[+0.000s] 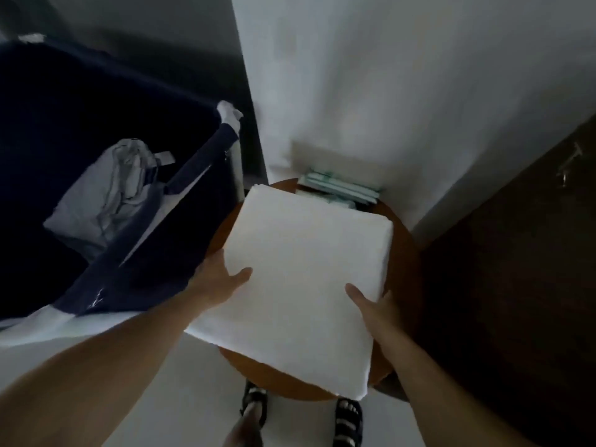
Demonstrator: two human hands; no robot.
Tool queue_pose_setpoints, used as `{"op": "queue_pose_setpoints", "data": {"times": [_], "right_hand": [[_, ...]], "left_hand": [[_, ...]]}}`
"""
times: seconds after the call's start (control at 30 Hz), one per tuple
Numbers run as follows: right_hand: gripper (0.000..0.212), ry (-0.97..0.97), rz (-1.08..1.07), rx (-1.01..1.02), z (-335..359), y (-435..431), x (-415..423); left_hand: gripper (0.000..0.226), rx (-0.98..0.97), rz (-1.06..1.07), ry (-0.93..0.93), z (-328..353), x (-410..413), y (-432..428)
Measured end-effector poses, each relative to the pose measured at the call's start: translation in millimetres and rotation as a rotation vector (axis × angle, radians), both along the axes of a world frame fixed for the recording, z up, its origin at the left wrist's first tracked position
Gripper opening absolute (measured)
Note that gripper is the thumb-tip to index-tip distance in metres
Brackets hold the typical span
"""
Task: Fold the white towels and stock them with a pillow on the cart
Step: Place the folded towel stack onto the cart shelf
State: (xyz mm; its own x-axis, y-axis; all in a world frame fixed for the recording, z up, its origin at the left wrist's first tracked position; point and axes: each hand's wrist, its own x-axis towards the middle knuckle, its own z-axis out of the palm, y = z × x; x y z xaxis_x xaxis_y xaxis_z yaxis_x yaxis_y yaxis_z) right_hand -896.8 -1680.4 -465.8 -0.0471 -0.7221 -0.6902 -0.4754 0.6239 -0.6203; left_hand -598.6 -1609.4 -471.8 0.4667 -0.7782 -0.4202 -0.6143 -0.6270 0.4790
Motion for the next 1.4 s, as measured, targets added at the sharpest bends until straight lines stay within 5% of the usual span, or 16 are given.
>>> {"op": "queue_pose_setpoints", "data": {"times": [0.1,0.2,0.37,0.47,0.63,0.73,0.83,0.97,1.07,1.13,1.2,1.27,1.4], "right_hand": [[0.102,-0.080,-0.178,0.017,-38.6,-12.6,13.0],[0.111,-0.055,-0.286,0.045,-82.4,-22.8,8.7],[0.065,-0.068,-0.359,0.104,-73.7,-32.0,20.1],[0.046,-0.144,-0.381,0.176,-75.5,-35.8,16.4],[0.095,-0.313,-0.404,0.285,-79.6,-38.0,11.5],[0.083,-0.455,-0.411,0.371,-83.7,-37.6,4.4],[0.090,-0.546,-0.438,0.413,-86.3,-29.3,3.1],[0.080,-0.559,-0.497,0.381,-86.0,-3.9,3.5],[0.063,-0.561,-0.513,0.339,-79.7,24.9,3.8],[0.050,-0.563,-0.575,0.285,-77.5,50.6,2.2],[0.071,-0.573,-0.594,0.308,-79.6,81.7,-0.4],[0.087,-0.652,-0.585,0.387,-75.9,115.0,-5.7],[0.060,-0.692,-0.581,0.405,-52.9,184.5,-24.3]], "left_hand": [[0.101,-0.187,0.030,0.244,-25.9,22.4,-41.4],[0.100,-0.100,0.134,0.538,-58.7,47.7,-64.2],[0.057,0.230,0.253,0.694,-90.2,72.7,-78.6],[0.089,0.278,0.299,0.764,-93.1,77.7,-82.2],[0.107,0.237,0.353,0.950,-94.3,84.6,-80.4],[0.088,0.267,0.339,1.097,-91.0,79.3,-81.8],[0.104,0.236,0.366,1.092,-92.0,78.1,-79.7],[0.061,0.234,0.428,1.089,-86.2,78.8,-68.8],[0.087,0.243,0.367,1.025,-76.2,77.7,-57.7],[0.067,0.221,0.321,0.978,-69.1,74.9,-48.0],[0.044,0.204,0.289,0.942,-55.0,63.9,-33.6],[0.050,0.221,0.257,0.925,-43.5,53.0,-13.5],[0.069,0.256,0.216,0.916,-24.9,27.3,36.1]]}}
